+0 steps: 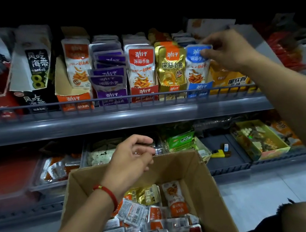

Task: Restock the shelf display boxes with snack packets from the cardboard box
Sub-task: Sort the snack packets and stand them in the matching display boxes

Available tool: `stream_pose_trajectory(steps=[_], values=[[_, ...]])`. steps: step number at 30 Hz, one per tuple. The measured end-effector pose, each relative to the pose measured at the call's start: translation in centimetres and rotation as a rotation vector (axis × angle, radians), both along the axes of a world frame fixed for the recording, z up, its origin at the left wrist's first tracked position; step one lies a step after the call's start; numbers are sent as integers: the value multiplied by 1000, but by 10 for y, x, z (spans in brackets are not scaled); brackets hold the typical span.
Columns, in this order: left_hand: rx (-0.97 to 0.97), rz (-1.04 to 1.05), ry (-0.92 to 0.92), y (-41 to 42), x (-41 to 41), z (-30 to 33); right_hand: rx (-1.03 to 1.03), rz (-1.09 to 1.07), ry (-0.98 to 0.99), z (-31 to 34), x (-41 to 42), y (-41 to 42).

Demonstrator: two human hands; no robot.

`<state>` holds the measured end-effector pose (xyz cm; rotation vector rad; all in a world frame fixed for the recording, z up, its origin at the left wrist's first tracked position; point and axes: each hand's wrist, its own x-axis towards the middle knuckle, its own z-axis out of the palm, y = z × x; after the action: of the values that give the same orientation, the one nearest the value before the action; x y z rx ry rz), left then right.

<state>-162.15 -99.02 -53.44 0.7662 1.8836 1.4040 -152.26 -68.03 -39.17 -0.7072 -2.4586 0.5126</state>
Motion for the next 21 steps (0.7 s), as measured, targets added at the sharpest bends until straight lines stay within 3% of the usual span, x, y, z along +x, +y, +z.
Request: stream_pose_trajectory(steps=[7, 14, 21], values=[[-13, 0, 4, -1, 0, 1, 160, -37, -184, -3, 1, 8], [-20, -1, 5, -1, -1, 0, 298, -81, -88, -14, -5, 8], [-21, 5, 6, -2, -2, 0, 416, -74, -121, -19, -9, 10]])
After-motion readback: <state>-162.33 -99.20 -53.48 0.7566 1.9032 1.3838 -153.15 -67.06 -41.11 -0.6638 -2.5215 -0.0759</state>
